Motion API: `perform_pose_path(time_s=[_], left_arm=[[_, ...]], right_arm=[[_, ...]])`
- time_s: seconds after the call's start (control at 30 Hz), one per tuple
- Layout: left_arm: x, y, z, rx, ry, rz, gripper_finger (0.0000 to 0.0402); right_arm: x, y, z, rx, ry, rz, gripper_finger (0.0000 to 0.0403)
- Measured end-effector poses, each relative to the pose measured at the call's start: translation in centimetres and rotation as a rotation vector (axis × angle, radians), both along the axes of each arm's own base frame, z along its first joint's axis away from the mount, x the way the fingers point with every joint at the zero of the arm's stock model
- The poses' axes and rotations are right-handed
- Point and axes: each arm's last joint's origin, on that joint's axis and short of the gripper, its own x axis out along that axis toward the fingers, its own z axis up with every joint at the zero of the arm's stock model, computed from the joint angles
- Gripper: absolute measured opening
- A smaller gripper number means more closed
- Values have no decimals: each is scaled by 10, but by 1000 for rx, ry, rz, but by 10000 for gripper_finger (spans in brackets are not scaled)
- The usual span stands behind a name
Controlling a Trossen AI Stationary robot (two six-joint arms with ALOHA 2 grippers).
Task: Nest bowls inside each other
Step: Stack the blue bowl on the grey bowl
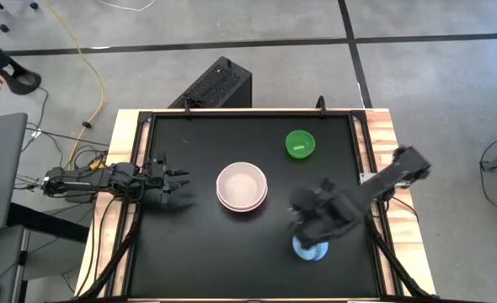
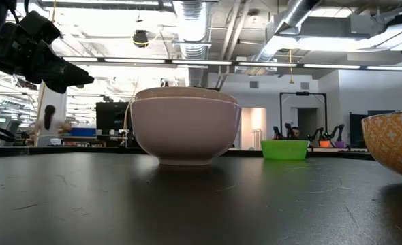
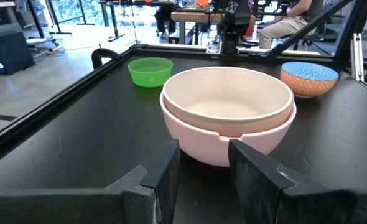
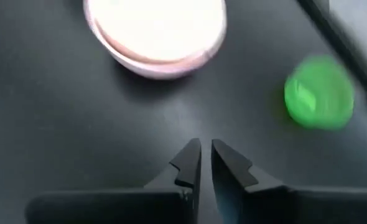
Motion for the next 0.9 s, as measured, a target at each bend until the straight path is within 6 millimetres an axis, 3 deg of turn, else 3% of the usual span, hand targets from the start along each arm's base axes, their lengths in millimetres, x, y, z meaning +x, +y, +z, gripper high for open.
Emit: perform_pose_path(time_s=[0.1,0.23,0.47,0.67,0.9], left_arm=[[0,0,0,0,0,0,128],[0,0,0,0,0,0,128],[0,0,0,0,0,0,128],[0,0,0,0,0,0,128],[0,0,0,0,0,0,128]], right_arm=[[-29,-2,-14,158,-75,-148,67],[-42,-3,-37,345,-59,-208,90],[-36,-3,-78,482,122,-297,176],[-24,3,-102,539,225,-233,259],[-26,5,-121,585,265,-206,274]])
